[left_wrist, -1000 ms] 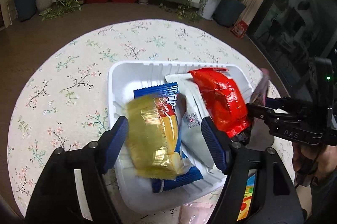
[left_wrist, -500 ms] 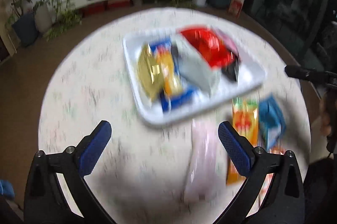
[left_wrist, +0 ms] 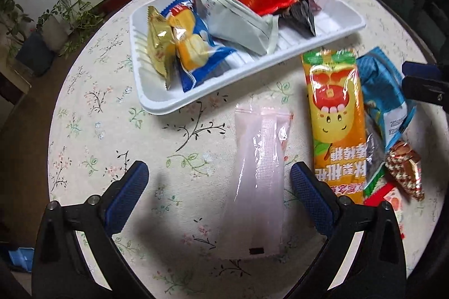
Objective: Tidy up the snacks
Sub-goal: 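Move both open tools back toward the remaining snacks, then grasp the white translucent pack with the left tool while the right tool grasps the blue bag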
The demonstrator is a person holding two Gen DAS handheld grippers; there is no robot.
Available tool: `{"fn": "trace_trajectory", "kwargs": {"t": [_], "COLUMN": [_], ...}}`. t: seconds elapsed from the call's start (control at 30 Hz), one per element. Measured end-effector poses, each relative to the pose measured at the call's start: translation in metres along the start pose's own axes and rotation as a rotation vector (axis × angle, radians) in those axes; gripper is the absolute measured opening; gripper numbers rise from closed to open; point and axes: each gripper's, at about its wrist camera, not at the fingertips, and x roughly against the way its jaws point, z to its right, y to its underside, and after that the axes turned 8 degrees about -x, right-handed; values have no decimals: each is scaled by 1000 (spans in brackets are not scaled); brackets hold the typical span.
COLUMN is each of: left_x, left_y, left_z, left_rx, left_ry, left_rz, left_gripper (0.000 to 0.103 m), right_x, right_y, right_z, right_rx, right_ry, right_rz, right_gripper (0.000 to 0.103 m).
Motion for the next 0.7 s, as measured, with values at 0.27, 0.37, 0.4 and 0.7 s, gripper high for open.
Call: {"fn": "trace_trajectory", "kwargs": {"t": [0.27,0.37,0.4,0.7], "left_x": [-4,1,3,37], "left_y": [-3,-1,0,33], "left_z": [-3,1,3,-15], "left_rx": [10,1,-4,134], "left_ry": [92,117,122,237], "left_rz": [46,49,50,145], "left_gripper": [43,28,26,25], "right_x": [-2,-2,-2,-5], "right_y": [2,2,2,0], "right_z": [-3,-5,-6,-16], "right_rx": [22,31,37,68], "right_ry": [3,2,3,-8], "right_rz": [-2,2,2,3], "right_gripper": [63,63,63,63]}}
